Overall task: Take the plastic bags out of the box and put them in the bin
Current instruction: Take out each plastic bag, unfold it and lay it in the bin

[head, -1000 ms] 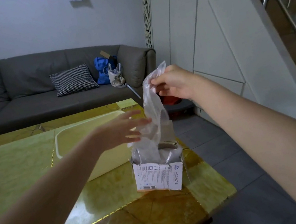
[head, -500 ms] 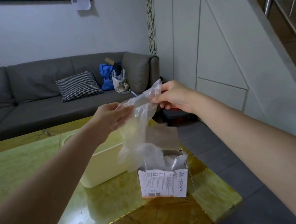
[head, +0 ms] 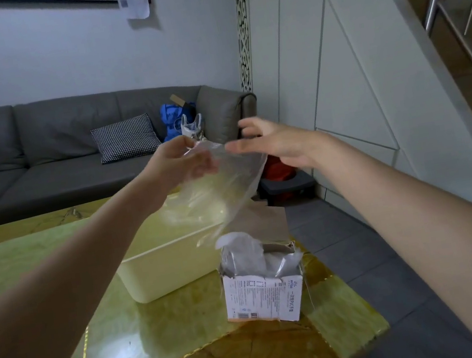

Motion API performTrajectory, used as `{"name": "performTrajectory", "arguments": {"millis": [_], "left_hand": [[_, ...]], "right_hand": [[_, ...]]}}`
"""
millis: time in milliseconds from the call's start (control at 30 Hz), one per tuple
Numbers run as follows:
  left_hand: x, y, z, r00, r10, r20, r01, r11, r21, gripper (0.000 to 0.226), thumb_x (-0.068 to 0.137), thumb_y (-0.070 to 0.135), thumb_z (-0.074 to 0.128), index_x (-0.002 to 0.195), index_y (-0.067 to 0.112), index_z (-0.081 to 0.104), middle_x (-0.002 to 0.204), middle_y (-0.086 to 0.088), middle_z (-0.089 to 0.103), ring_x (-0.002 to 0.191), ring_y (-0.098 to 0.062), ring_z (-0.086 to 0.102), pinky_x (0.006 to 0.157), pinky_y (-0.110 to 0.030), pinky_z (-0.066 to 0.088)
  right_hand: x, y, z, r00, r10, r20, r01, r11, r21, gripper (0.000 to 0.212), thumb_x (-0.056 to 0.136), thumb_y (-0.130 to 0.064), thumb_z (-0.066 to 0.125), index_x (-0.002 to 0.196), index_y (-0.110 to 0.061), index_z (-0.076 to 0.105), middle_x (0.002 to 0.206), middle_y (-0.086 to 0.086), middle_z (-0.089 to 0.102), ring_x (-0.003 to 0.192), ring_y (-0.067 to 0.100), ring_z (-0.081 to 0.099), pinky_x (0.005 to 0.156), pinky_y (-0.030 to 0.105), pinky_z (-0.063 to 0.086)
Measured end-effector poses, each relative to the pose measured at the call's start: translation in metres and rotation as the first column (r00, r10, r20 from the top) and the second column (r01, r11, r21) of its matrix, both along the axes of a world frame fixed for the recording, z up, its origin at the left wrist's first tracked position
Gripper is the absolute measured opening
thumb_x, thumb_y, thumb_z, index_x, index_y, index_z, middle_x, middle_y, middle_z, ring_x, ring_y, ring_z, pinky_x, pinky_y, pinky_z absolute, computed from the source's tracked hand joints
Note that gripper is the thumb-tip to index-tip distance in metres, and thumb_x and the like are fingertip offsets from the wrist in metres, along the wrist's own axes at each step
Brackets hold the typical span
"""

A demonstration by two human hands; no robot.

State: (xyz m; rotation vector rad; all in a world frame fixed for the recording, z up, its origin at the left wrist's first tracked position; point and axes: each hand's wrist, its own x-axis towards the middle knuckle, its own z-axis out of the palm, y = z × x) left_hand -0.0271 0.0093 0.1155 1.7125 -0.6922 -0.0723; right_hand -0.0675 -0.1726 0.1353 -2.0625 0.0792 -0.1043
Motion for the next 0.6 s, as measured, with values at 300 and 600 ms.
{"name": "performTrajectory", "arguments": {"millis": [300, 600], "left_hand": [[0.041, 0.026, -0.010, 0.876, 0.391, 0.284, -0.419, 0.907, 0.046, 0.011, 0.093, 0.021, 0.053, 0.098, 0.012, 0.052, 0.072, -0.005, 0.059, 0.050, -0.011, 0.049, 0.045, -0.025, 0.041], [0.088, 0.083, -0.031, 0.504, 0.526, 0.685, -0.842, 0.475, 0.255, 0.023, 0.094, 0.020, 0.042, 0.109, 0.004, 0.049, 0.105, -0.028, 0.058, 0.096, -0.042, 0.052, 0.070, -0.041, 0.033]], "right_hand": [[0.015, 0.013, -0.026, 0.995, -0.016, -0.095, 0.054, 0.910, 0.411, 0.010, 0.087, -0.005, 0.063, 0.080, -0.011, 0.060, 0.076, 0.005, 0.063, 0.067, 0.014, 0.061, 0.067, 0.027, 0.054], [0.106, 0.071, -0.073, 0.914, -0.319, 0.249, 0.367, 0.912, -0.180, 0.015, 0.093, -0.014, 0.054, 0.098, -0.002, 0.063, 0.110, 0.016, 0.064, 0.106, 0.029, 0.057, 0.086, 0.034, 0.044]]}}
